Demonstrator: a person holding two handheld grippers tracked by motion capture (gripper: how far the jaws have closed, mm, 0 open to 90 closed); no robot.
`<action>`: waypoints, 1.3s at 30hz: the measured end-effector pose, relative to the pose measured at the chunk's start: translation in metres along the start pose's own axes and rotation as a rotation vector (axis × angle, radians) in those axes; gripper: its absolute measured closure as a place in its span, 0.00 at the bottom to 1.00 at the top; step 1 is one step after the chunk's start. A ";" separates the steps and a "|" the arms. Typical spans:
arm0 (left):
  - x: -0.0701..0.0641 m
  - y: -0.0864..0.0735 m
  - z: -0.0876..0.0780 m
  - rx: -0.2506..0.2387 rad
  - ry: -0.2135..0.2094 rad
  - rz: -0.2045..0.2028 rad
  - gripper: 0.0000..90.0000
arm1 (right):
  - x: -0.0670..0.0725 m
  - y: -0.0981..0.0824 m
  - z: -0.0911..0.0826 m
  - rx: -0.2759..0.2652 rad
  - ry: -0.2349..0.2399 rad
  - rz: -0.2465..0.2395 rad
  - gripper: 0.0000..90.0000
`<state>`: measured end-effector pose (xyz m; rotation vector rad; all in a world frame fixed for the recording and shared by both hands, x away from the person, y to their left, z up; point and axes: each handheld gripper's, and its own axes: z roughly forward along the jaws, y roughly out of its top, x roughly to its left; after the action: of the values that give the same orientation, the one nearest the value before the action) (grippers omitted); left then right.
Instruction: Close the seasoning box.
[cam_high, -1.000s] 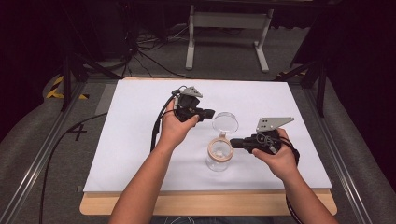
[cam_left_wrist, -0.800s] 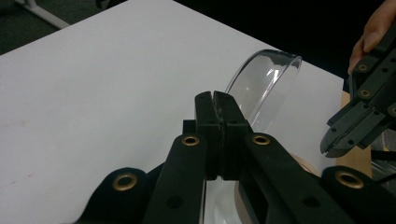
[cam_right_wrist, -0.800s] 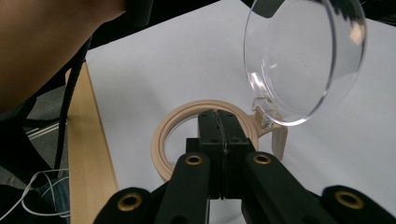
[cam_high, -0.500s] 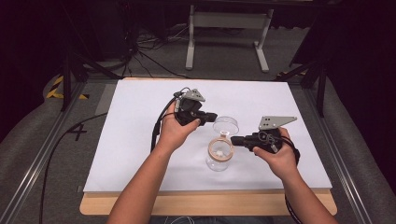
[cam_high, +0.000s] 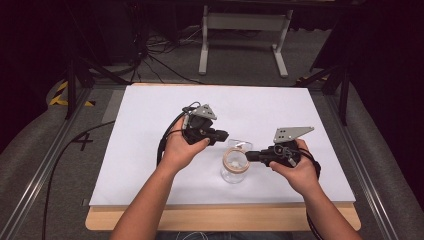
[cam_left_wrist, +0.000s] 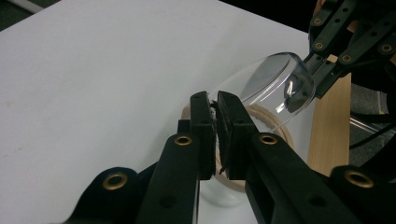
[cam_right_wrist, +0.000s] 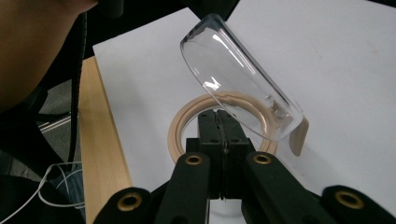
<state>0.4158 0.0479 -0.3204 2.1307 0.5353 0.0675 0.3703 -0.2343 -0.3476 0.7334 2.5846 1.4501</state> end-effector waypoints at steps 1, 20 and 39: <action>0.000 -0.002 -0.002 0.002 -0.002 -0.005 0.94 | 0.000 0.000 0.000 0.010 0.002 -0.005 1.00; 0.010 -0.032 -0.023 0.086 -0.001 -0.078 0.88 | 0.009 -0.006 0.013 0.215 0.069 -0.011 1.00; 0.016 -0.045 -0.040 0.060 0.066 -0.124 0.80 | 0.003 0.002 -0.008 0.167 0.044 -0.008 1.00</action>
<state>0.4043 0.1077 -0.3351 2.1547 0.7154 0.0534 0.3655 -0.2383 -0.3409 0.7153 2.7644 1.2742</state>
